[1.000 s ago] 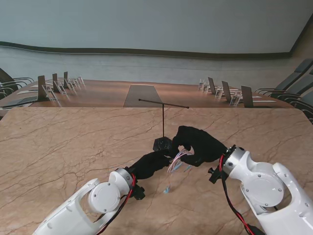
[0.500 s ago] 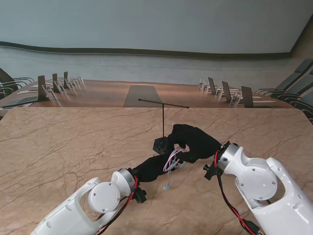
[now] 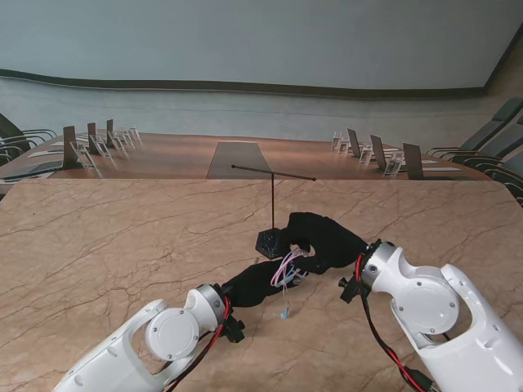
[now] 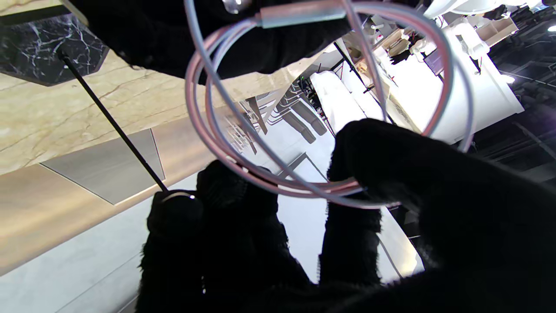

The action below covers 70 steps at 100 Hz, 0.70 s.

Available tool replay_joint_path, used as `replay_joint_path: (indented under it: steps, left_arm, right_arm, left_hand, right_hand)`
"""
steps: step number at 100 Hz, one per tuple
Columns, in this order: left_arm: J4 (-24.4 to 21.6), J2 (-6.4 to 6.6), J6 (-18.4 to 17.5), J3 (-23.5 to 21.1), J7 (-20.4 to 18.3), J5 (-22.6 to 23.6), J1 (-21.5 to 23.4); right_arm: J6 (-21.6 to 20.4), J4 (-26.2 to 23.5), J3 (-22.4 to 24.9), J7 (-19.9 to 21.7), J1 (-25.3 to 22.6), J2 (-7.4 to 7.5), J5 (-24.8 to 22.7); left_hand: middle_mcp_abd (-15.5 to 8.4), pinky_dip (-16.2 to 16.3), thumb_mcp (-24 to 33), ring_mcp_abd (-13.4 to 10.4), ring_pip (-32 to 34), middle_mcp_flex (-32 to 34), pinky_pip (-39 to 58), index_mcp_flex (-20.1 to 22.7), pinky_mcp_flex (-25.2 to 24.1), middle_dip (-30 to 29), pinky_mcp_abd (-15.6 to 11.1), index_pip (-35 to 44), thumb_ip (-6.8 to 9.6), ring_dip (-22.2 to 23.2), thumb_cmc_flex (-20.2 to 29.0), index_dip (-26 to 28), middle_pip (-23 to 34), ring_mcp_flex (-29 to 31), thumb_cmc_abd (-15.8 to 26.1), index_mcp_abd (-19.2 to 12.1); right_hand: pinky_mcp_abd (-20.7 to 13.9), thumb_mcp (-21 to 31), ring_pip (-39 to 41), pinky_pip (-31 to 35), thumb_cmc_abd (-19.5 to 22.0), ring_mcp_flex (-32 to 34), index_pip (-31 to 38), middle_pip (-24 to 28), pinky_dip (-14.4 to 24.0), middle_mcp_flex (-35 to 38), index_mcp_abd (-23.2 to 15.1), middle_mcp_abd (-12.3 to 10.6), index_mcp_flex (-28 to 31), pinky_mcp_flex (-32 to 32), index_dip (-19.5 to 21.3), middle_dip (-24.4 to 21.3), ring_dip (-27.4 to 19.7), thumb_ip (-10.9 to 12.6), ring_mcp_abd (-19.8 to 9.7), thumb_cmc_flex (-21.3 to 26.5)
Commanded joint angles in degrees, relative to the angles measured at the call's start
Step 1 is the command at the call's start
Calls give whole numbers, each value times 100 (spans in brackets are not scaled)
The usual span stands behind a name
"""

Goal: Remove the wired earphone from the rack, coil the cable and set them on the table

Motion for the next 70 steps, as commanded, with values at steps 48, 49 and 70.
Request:
replay_joint_path:
  steps: [48, 49, 70]
  left_arm:
    - [112, -20, -14, 242, -61, -19, -125]
    - [117, -22, -13, 245, -60, -24, -129]
    - [200, -76, -9, 312, 62, -40, -209]
  right_arm:
    - [-33, 199, -216, -66, 155, -45, 155]
    - [-34, 197, -219, -59, 157, -44, 159]
    - [-46, 166, -282, 3, 167, -32, 229]
  left_hand:
    - [-168, -181, -61, -236, -142, -201, -243, -292, -25, -86, -185, -79, -15, -143, -305, -151, -70, -39, -58, -88]
    - [-170, -186, -57, -239, -144, -201, -250, -292, -23, -87, -186, -73, -12, -145, -299, -150, -67, -41, -67, -85]
    - [-233, -230, -36, -303, -35, -149, -200, -328, 59, -43, -186, 371, -46, -132, -23, 151, 109, 66, -243, -76]
  right_hand:
    - [-526, 738, 47, 127, 232, 125, 772, 91, 37, 136, -304, 96, 614, -36, 56, -89, -99, 189, 357, 488]
    - [-528, 734, 44, 125, 237, 119, 772, 90, 37, 130, -307, 91, 610, -41, 57, -90, -101, 186, 355, 485]
    - [-531, 730, 22, 98, 254, 80, 785, 79, 33, 102, -302, 81, 596, -98, 61, -110, -120, 173, 357, 493]
